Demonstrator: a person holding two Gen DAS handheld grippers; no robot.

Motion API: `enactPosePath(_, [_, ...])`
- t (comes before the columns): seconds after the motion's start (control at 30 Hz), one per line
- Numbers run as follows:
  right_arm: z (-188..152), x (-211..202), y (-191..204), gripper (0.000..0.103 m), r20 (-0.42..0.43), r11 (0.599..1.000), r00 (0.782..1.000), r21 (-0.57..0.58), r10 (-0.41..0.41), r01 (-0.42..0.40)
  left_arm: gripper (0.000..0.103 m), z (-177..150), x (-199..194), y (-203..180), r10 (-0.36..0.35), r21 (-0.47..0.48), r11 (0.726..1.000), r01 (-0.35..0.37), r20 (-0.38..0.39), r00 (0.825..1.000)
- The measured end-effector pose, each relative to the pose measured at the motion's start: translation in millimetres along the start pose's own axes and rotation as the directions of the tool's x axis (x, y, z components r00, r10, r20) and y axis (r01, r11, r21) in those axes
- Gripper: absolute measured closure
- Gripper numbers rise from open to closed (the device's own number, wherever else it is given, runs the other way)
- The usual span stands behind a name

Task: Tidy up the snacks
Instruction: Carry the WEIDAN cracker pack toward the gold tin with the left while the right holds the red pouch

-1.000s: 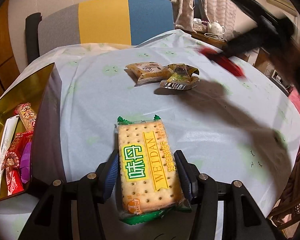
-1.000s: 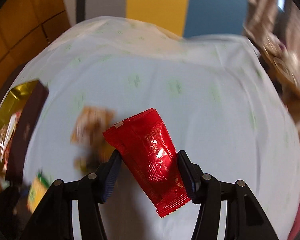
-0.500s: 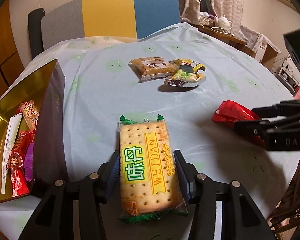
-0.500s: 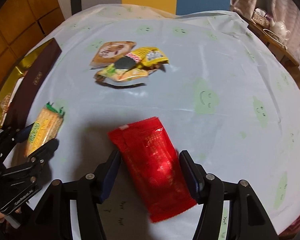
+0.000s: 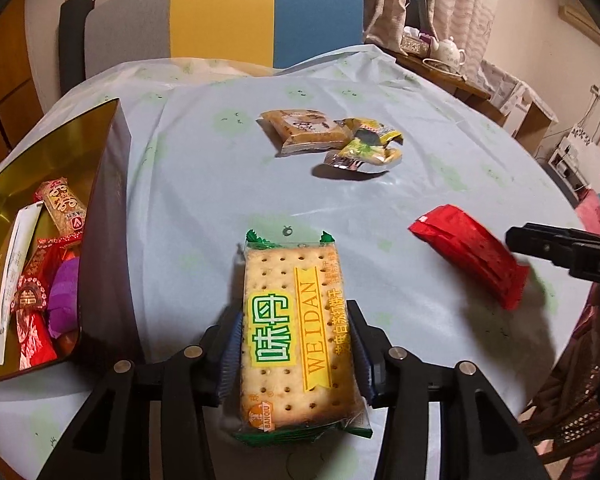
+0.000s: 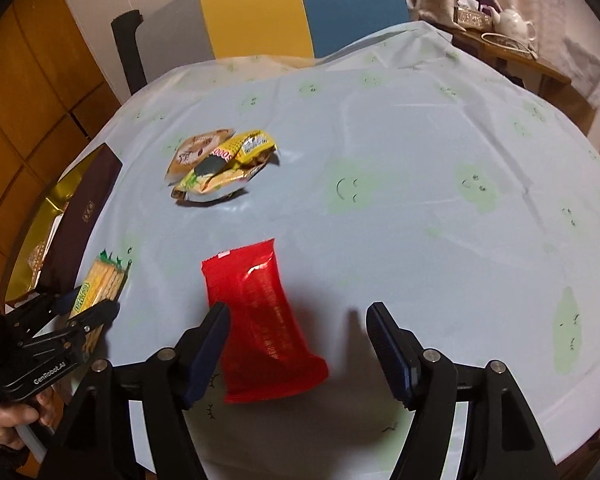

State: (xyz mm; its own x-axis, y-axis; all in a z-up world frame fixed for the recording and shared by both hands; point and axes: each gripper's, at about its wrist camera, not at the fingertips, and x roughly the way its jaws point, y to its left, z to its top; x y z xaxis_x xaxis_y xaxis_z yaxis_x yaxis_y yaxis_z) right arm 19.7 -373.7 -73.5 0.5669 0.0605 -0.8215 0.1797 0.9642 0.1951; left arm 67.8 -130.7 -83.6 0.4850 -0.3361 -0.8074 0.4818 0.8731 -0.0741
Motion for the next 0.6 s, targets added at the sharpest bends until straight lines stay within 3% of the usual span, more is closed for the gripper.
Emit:
enactPosePath(0.2, [4, 19, 25, 0.031, -0.044, 0.994, 0.999, -0.102, 0.021, -0.026, 0.055, 1, -20, -2, -0.016, 0.005, 1.000, 0.016, 0.035, 0.999])
enactPosePath(0.33, [-3, 38, 41, 0.032, -0.071, 0.990, 0.997, -0.141, -0.027, 0.017, 0.055, 5, -44, -1, -0.021, 0.001, 1.000, 0.021, 0.078, 0.997])
enactPosePath(0.43, [-9, 39, 49, 0.047, -0.043, 0.978, 0.994, -0.190, -0.100, 0.091, 0.055, 8, -62, 2, -0.017, -0.010, 1.000, 0.019, 0.113, 0.993])
enactPosePath(0.6, [-11, 39, 46, 0.049, -0.041, 0.981, 0.995, -0.171, -0.095, 0.086, 0.055, 13, -88, 17, 0.006, -0.054, 0.999, 0.003, 0.159, 0.987])
